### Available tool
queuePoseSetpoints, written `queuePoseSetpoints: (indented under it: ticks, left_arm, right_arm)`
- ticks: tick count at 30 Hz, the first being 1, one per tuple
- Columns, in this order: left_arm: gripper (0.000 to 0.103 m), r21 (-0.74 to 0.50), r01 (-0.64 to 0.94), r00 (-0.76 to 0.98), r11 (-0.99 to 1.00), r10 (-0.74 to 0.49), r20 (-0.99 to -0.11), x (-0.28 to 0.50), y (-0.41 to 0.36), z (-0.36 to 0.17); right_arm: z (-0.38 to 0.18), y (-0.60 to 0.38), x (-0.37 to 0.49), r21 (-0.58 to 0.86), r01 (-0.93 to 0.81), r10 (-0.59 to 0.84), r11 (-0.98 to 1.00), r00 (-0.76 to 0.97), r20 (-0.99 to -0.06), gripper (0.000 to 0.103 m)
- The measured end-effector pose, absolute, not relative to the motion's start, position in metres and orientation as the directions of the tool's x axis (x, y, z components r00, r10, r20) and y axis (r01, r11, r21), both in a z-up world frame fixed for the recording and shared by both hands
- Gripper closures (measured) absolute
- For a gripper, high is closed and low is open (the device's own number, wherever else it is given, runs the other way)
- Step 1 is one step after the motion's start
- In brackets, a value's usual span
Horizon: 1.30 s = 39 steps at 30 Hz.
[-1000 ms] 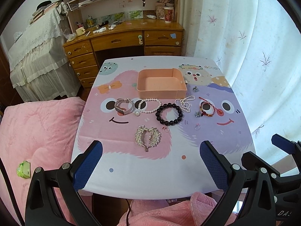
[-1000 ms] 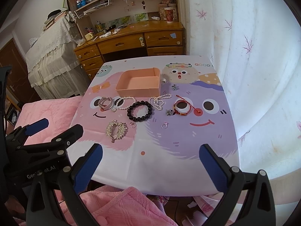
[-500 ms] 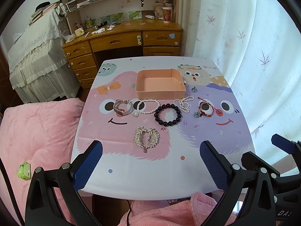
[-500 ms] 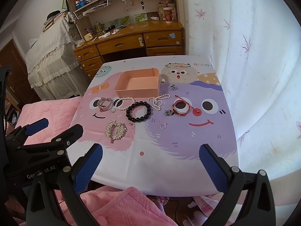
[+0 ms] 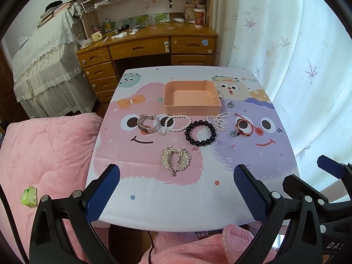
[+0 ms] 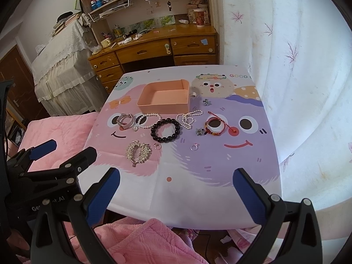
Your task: Organize jewelry
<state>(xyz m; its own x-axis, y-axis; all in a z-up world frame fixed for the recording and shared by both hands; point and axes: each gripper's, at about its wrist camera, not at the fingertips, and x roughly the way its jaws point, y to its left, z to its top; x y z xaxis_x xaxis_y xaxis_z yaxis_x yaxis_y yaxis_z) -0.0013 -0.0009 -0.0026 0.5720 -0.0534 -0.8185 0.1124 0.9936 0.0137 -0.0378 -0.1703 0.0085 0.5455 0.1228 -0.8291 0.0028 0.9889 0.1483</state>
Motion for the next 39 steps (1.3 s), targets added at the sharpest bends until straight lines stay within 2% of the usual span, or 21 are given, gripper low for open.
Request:
queuePoseSetpoints:
  ticks: [39]
  left_arm:
    - [0.001, 0.022, 0.131, 0.586, 0.991, -0.059, -0.808, -0.013, -0.009, 0.001]
  right_arm:
    - [0.011, -0.179, -0.047, 0.164, 0.021, 0.124, 0.986, 0.564, -0.816, 0.000]
